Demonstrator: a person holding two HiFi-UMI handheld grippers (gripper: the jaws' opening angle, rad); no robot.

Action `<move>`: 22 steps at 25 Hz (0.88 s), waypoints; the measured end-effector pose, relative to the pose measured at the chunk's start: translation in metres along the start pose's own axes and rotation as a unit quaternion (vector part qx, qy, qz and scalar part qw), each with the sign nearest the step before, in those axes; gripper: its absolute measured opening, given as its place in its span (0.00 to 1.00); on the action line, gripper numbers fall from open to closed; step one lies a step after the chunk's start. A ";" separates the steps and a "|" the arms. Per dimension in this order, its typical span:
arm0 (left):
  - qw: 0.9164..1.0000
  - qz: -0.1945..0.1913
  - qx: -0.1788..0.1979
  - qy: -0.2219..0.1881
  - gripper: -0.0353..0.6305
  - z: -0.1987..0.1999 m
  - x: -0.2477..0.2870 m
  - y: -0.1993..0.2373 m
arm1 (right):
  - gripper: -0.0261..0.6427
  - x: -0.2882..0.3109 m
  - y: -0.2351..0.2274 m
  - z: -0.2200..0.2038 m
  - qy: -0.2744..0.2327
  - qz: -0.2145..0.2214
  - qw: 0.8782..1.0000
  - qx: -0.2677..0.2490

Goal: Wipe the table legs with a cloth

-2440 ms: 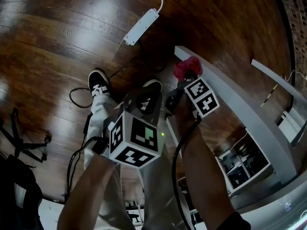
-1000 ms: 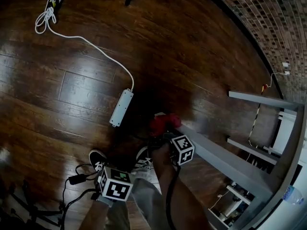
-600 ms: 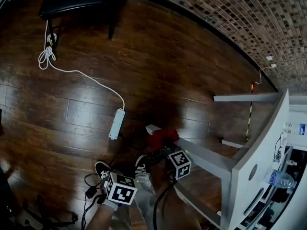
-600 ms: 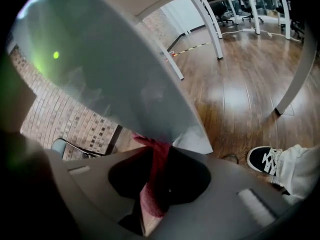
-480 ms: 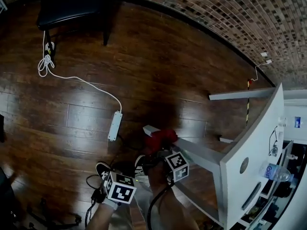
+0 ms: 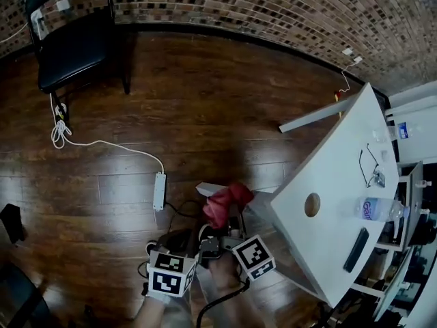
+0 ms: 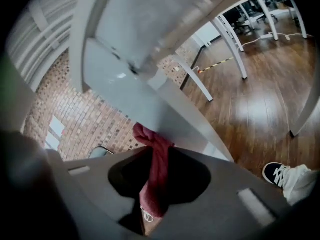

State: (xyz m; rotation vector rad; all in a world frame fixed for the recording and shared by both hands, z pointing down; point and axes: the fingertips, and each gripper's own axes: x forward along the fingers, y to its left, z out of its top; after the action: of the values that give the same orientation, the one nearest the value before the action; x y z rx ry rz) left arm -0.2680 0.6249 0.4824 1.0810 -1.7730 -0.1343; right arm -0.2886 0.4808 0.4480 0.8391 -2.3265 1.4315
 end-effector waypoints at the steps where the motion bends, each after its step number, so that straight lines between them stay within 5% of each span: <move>1: 1.000 -0.004 0.007 -0.011 0.06 0.008 -0.003 -0.008 | 0.14 -0.011 0.011 0.006 -0.006 0.011 1.000 -0.011; 8: 0.986 -0.106 0.115 -0.061 0.06 0.039 -0.026 -0.103 | 0.14 -0.085 0.018 0.054 -0.055 0.036 0.998 -0.018; 13: 0.983 -0.090 0.151 -0.057 0.06 0.039 -0.026 -0.145 | 0.14 -0.139 0.009 0.090 -0.070 0.091 0.993 -0.042; 18: 0.978 -0.087 0.182 -0.060 0.06 0.037 -0.013 -0.195 | 0.14 -0.190 -0.043 0.109 -0.084 0.081 0.993 -0.012; 22: 0.963 -0.113 0.241 -0.040 0.06 0.000 0.006 -0.273 | 0.14 -0.241 -0.090 0.125 -0.087 0.066 0.994 0.008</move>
State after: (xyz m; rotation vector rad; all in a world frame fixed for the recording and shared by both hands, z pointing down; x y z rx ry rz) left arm -0.1043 0.4589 0.3407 1.6486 -1.7946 0.1260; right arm -0.0358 0.4189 0.3293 0.8599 -2.5472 1.4849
